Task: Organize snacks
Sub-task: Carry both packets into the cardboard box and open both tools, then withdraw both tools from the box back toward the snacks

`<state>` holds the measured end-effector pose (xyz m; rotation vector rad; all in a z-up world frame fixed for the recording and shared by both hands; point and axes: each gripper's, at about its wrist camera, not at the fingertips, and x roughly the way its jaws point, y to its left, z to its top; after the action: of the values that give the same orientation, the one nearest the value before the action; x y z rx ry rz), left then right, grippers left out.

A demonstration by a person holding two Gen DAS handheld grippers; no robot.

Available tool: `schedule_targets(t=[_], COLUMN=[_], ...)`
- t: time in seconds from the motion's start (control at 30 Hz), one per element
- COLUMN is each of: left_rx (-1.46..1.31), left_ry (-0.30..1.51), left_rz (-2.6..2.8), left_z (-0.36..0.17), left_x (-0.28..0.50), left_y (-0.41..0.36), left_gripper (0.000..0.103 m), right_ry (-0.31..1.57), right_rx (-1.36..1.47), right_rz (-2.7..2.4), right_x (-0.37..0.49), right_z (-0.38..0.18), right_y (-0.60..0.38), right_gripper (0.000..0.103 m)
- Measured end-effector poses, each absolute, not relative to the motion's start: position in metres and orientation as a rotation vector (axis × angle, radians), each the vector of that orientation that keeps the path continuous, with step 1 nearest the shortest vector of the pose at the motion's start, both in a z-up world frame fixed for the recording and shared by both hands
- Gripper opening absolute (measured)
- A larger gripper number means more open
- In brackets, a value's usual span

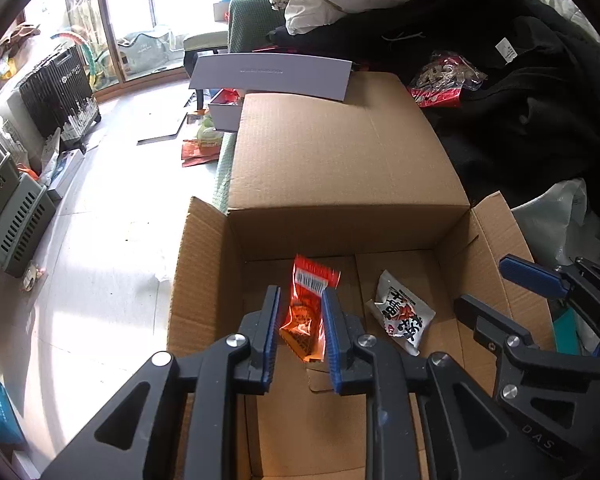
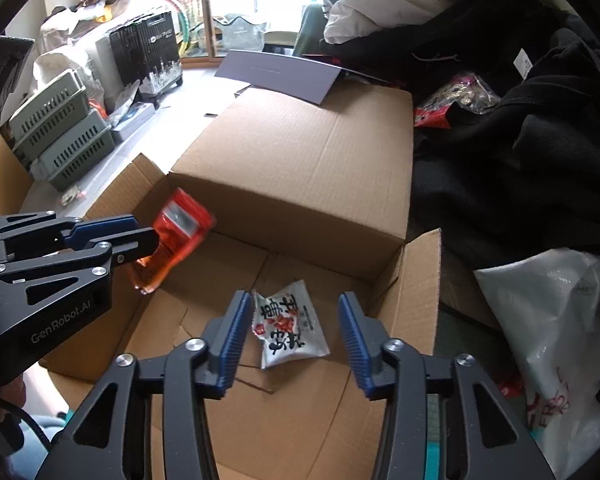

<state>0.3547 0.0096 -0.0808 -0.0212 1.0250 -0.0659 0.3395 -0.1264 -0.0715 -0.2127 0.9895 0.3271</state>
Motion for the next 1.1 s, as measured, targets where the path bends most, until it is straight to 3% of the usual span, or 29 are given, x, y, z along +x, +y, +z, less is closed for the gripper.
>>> schedule_targets(t=[0.03, 0.1, 0.13, 0.77, 1.1], left_rx=[-0.02, -0.026, -0.027, -0.036, -0.011], left_ry=[1.023, 1.007, 0.994, 0.787, 0.683], left_rz=[-0.06, -0.051, -0.046, -0.023, -0.035], left_z=[-0.077, -0.068, -0.061, 0.079, 0.123], left_x=[0.351, 0.346, 0.341, 0.24, 0.169], left_y=[0.01, 0.011, 0.012, 0.015, 0.009], left_gripper=[0.036, 0.06, 0.061, 0.062, 0.062], right_ry=[0.985, 0.979, 0.975, 0.764, 0.678], right_rx=[-0.217, -0.225, -0.226, -0.22, -0.212], right_rz=[0.327, 0.329, 0.328, 0.339, 0.339], right_x=[0.337, 0.332, 0.328, 0.243, 0.18], right_z=[-0.068, -0.06, -0.055, 0.083, 0.126], right_y=[-0.125, -0.125, -0.126, -0.129, -0.138], right_gripper=[0.053, 0.053, 0.053, 0.056, 0.061])
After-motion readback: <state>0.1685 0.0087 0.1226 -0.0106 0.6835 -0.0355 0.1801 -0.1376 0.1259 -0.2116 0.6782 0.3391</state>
